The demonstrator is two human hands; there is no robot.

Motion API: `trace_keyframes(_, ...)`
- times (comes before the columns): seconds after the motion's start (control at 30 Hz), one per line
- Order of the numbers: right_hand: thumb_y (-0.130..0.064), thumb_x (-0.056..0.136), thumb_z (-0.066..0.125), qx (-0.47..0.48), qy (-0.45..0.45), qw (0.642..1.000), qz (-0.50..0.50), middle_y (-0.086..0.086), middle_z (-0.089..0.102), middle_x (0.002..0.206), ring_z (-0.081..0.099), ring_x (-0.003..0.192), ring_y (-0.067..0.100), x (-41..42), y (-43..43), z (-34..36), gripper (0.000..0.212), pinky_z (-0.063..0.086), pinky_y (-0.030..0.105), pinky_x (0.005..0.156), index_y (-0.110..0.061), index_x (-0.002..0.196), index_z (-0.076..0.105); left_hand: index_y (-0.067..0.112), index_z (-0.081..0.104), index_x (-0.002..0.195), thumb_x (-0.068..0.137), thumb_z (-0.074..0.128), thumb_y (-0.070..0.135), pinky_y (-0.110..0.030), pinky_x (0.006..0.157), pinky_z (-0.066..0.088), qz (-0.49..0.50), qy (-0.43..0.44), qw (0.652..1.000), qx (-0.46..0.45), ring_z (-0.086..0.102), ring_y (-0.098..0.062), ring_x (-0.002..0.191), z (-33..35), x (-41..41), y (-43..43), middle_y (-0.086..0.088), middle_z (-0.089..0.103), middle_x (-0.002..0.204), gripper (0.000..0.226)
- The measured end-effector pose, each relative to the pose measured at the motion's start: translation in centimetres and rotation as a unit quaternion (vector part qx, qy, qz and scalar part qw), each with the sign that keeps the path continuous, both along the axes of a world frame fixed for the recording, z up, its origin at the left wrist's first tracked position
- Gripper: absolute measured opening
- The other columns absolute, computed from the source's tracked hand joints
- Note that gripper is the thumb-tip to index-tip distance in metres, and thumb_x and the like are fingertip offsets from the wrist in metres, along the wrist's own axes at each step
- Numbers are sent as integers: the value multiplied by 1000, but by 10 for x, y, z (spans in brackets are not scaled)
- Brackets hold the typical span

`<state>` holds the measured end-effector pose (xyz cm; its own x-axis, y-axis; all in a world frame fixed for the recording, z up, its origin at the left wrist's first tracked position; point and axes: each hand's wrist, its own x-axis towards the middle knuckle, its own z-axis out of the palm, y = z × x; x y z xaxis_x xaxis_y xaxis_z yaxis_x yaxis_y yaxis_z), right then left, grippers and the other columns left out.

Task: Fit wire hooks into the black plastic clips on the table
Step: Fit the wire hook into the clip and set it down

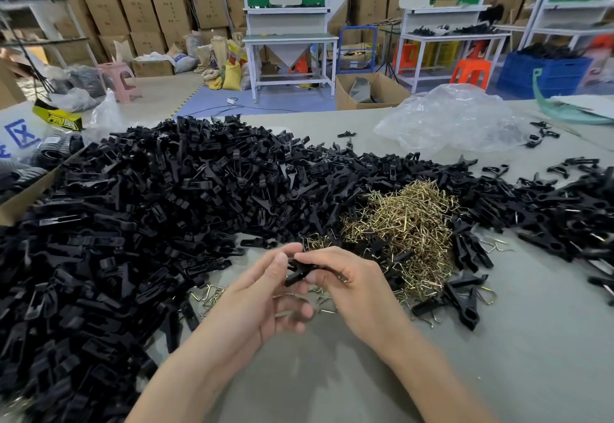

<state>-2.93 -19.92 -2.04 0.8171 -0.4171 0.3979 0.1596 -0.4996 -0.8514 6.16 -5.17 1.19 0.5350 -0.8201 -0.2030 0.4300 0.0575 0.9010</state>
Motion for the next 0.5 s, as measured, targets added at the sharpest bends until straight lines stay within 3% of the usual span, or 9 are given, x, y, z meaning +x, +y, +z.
trace_keyframes(0.2, 15, 89, 58, 76, -8, 997, 29, -14, 73, 112, 71, 102, 5, 1, -2, 0, 51, 53, 17, 89, -27, 110, 77, 27, 68, 125, 91, 58, 38, -21, 50, 53, -55, 147, 986, -64, 62, -12, 66, -2, 4, 0, -5, 64, 83, 38)
trace_keyframes(0.3, 12, 89, 62, 93, 0, 995, 25, -11, 75, 108, 72, 99, 7, 1, -4, 1, 51, 56, 21, 87, -34, 106, 78, 25, 67, 128, 92, 61, 37, -19, 52, 53, -67, 225, 967, -103, 56, -6, 62, -8, 5, -1, -1, 59, 82, 38)
trace_keyframes(0.5, -3, 89, 70, 137, 19, 990, 24, -5, 77, 90, 73, 94, 10, 0, -6, 4, 33, 54, 23, 89, -35, 97, 75, 22, 65, 131, 75, 87, 31, -22, 59, 54, -96, 235, 957, -141, 50, -5, 56, -15, 8, 0, -1, 57, 81, 60)
